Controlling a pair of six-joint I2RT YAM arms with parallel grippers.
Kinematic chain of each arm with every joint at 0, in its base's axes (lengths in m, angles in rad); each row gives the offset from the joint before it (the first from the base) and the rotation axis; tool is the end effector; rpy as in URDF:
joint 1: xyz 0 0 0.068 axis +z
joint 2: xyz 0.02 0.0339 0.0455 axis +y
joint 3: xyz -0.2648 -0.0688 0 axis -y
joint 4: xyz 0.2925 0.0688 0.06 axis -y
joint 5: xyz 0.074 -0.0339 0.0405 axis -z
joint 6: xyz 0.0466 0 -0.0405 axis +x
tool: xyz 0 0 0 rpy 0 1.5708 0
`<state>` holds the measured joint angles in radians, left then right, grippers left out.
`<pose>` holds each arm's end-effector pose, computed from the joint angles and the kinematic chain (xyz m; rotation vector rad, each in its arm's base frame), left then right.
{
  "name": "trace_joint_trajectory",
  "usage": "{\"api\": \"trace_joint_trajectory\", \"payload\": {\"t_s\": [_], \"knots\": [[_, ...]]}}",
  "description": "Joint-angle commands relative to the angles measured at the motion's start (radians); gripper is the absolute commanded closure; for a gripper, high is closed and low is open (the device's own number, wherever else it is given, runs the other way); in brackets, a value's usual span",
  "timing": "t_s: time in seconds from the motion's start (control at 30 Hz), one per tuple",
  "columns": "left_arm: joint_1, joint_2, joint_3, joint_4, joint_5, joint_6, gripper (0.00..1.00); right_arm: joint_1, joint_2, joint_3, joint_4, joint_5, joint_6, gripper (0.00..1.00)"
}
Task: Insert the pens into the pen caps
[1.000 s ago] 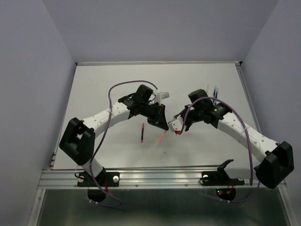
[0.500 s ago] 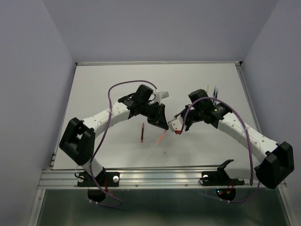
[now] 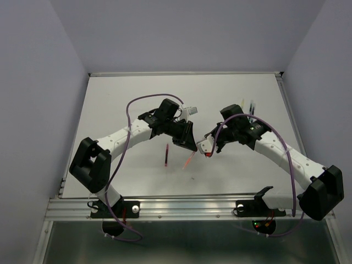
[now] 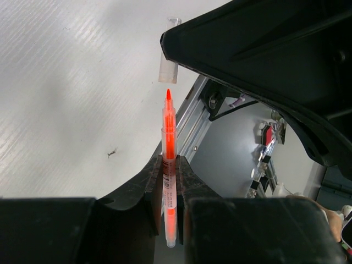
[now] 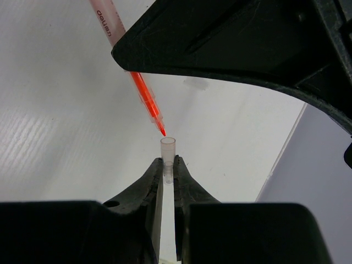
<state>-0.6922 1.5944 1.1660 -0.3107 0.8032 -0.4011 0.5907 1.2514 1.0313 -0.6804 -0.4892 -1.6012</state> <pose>0.2833 -0.2785 0.2396 0.8080 2.3517 -1.4477 0.2427 0.1891 0.2694 -2.1637 0.8847 0.1160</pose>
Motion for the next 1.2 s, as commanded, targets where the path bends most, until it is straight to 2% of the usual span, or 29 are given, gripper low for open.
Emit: {"api": "trace_joint_trajectory", "payload": {"t_s": [0.0,0.5,0.9,1.17], "knots": [[-0.001,-0.031,0.017,0.025,0.024,0.013,1.00,0.008,-0.024,0.003,0.002,-0.028,-0.012,0.98],[-0.001,-0.007,0.032,0.031,0.039,0.015,1.00,0.008,-0.018,0.015,-0.088,-0.068,-0.100,0.98],[-0.009,0.056,0.069,0.025,0.082,0.022,1.00,0.008,-0.030,0.009,-0.099,-0.134,-0.141,0.99],[-0.009,0.065,0.078,0.019,0.082,0.002,1.00,0.008,0.022,0.055,-0.232,-0.111,-0.210,0.99]]}}
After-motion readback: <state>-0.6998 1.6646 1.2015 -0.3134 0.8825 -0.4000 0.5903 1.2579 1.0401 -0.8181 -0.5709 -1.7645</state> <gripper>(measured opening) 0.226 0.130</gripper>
